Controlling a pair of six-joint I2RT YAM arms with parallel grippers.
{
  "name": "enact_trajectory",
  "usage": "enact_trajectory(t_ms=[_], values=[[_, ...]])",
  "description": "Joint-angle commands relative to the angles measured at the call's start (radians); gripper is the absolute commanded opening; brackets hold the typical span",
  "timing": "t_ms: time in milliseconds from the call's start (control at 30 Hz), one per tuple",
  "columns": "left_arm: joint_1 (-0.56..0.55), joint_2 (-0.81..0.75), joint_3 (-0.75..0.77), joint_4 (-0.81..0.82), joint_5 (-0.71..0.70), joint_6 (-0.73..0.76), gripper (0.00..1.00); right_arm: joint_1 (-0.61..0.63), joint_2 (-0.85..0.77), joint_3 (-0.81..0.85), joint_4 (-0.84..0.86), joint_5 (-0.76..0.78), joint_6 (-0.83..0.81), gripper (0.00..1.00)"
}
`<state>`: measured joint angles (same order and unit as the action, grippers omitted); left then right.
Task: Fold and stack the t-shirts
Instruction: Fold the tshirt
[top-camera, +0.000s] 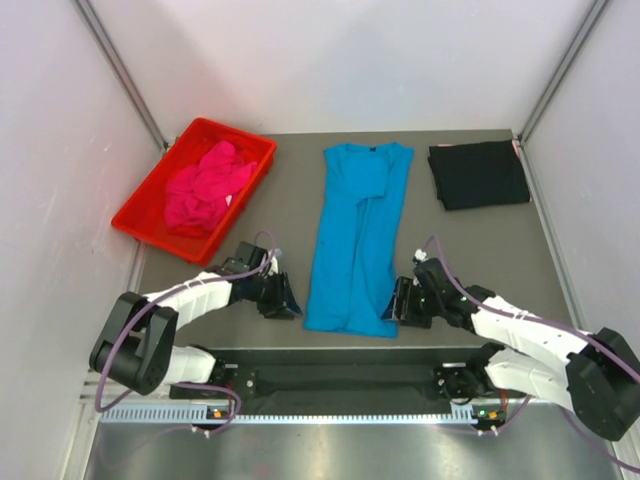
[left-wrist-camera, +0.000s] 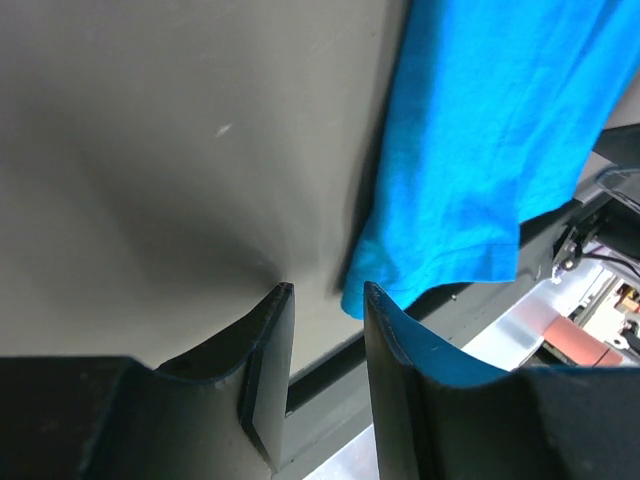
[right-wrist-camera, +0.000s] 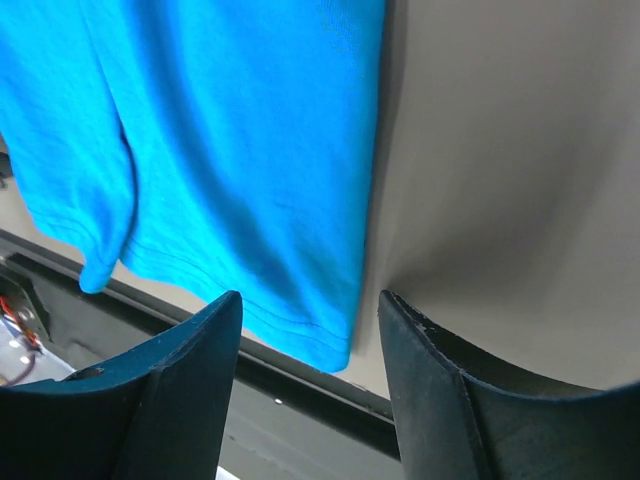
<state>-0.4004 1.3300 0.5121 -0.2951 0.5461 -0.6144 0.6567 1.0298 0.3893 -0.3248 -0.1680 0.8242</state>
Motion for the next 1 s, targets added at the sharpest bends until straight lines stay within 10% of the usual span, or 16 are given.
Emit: enact_trajectory(t_ms=[0, 700, 967], values=[[-0.008, -0.029, -0.023, 0.048, -0.021, -0.025, 0.39, 0.023, -0.023, -0.039, 0.024, 0.048, 0.035, 0.58], [-0.038, -0.045, -0.069, 0.106, 0.020, -0.064, 0.38, 0.162, -0.070, -0.056, -0.039, 0.136, 0.188, 0.45], [-0.067, -0.052, -0.086, 0.106, 0.022, -0.074, 0.38, 0.207, -0.158, -0.079, -0.108, 0.214, 0.274, 0.00]])
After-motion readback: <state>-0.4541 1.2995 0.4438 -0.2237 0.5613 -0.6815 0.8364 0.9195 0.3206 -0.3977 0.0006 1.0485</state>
